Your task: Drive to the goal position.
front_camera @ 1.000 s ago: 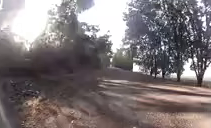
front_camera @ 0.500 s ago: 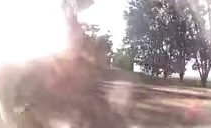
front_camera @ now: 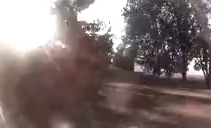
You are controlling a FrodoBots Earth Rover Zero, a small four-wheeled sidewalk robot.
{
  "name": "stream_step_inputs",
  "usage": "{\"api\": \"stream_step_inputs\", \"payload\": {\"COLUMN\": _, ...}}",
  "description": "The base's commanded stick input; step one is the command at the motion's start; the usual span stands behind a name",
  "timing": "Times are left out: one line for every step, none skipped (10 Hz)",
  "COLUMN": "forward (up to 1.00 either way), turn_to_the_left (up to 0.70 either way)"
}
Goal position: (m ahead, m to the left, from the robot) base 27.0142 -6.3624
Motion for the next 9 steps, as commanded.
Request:
{"api": "stream_step_inputs", "payload": {"forward": 0.70, "turn_to_the_left": 0.00}}
{"api": "stream_step_inputs", "payload": {"forward": 0.70, "turn_to_the_left": 0.00}}
{"api": "stream_step_inputs", "payload": {"forward": 0.70, "turn_to_the_left": 0.00}}
{"api": "stream_step_inputs", "payload": {"forward": 0.70, "turn_to_the_left": 0.00}}
{"api": "stream_step_inputs", "payload": {"forward": 0.70, "turn_to_the_left": 0.00}}
{"api": "stream_step_inputs", "payload": {"forward": 0.70, "turn_to_the_left": 0.00}}
{"api": "stream_step_inputs", "payload": {"forward": 0.70, "turn_to_the_left": 0.00}}
{"api": "stream_step_inputs", "payload": {"forward": 0.70, "turn_to_the_left": 0.00}}
{"api": "stream_step_inputs", "payload": {"forward": 0.70, "turn_to_the_left": 0.00}}
